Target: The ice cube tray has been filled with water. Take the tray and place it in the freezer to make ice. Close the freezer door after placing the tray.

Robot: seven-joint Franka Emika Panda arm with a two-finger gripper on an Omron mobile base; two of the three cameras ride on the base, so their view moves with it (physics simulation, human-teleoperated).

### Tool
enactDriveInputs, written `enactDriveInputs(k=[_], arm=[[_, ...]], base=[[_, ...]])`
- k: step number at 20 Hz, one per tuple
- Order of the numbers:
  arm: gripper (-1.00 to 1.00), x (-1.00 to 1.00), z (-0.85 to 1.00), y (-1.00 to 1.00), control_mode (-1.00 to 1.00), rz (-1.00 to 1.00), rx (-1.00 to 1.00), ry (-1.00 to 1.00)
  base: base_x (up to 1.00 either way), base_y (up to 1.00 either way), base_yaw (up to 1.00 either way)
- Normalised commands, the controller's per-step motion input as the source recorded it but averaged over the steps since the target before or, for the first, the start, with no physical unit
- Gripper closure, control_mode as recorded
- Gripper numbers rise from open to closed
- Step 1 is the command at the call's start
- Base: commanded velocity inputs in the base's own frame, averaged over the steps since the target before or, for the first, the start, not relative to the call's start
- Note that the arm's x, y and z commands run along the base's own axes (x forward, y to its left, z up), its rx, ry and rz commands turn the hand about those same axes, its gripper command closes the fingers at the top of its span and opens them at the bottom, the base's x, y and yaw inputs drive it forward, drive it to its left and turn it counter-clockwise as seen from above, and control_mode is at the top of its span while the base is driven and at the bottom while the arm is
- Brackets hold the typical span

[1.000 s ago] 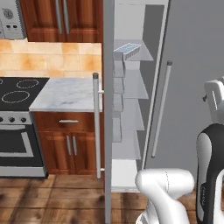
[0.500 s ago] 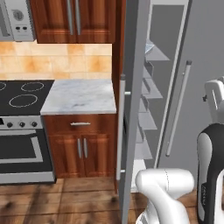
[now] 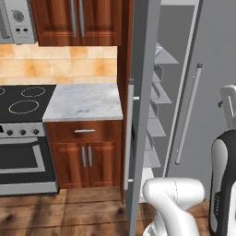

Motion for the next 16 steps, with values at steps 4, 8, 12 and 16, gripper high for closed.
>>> enactDriveInputs(k=[4, 8, 12, 16], arm=[[-1.0, -0.16, 0.0, -0.36, -1.0, 0.0, 0.01, 0.0], [-1.0, -0.14, 0.0, -0.26, -1.0, 0.0, 0.01, 0.0], [-1.0, -0.57, 0.01, -0.37, -1.0, -0.03, 0.02, 0.0], [-1.0, -0.72, 0.1, 0.23, -1.0, -0.01, -0.01, -0.02]], base=[[0.0, 0.0, 0.0], [0.0, 0.0, 0.0], [0.0, 0.0, 0.0], [0.0, 0.0, 0.0]])
